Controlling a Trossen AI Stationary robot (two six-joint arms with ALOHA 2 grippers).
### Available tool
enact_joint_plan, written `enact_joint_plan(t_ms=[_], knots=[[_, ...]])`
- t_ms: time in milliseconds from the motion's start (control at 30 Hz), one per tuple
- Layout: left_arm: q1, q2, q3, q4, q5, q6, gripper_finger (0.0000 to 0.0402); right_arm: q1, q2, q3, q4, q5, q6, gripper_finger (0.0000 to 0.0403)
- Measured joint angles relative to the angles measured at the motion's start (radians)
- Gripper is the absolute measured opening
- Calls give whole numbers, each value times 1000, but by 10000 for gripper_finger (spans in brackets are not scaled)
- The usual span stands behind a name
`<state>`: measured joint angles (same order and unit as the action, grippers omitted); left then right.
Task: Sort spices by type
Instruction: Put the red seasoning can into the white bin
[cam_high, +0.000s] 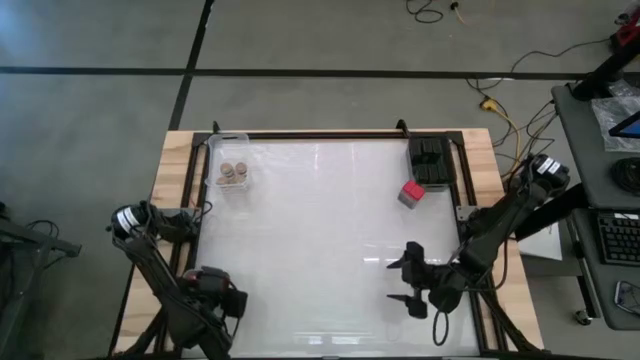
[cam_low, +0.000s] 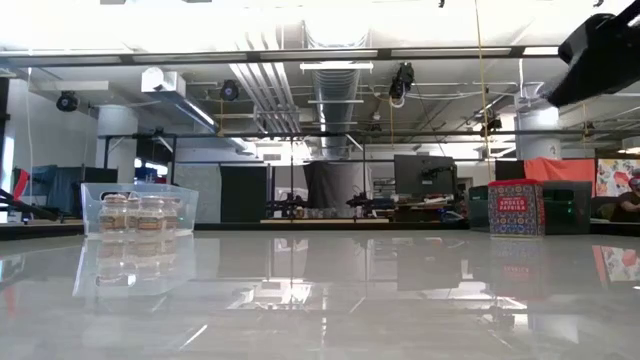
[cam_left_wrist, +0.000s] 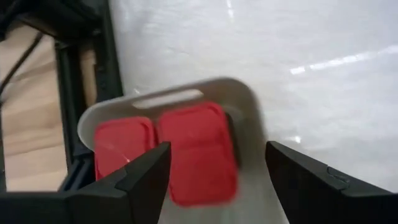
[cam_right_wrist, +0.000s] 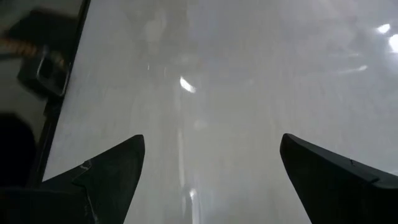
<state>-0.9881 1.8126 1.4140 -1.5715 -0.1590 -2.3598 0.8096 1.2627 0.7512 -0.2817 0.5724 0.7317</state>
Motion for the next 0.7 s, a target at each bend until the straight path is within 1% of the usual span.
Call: enact_joint_plan(t_ms=[100,167,200,233,267,333,433,500,567,600,633,667,700], knots=[[8,-1,72,0,5,80,244,-20,-17,53,-182,-80,-7,364],[13,-2,130,1,0,140,244,-39,-28,113,-373,-79,20,364],[14,-2,154,0,-24,166,244,-54,-30,147,-472,-72,42,364],[14,-1,179,0,-68,179,244,-72,-30,179,-560,-61,72,364],[14,2,201,1,-139,190,244,-96,-31,209,-654,-45,110,364],[14,12,234,3,-324,218,244,-158,-31,256,-846,-22,188,364],[17,36,263,44,-636,331,244,-269,-33,284,-1035,-23,204,364],[22,54,266,109,-808,459,244,-366,-38,289,-1080,-53,180,364],[35,79,265,183,-918,598,244,-482,-44,290,-1059,-112,102,364],[45,89,262,216,-942,667,244,-547,-44,289,-1047,-150,45,364],[59,100,261,231,-935,732,244,-609,-43,287,-1027,-188,-25,364],[78,110,261,237,-899,781,244,-673,-41,287,-998,-224,-105,364],[100,118,261,233,-839,818,244,-741,-37,289,-968,-261,-181,364]])
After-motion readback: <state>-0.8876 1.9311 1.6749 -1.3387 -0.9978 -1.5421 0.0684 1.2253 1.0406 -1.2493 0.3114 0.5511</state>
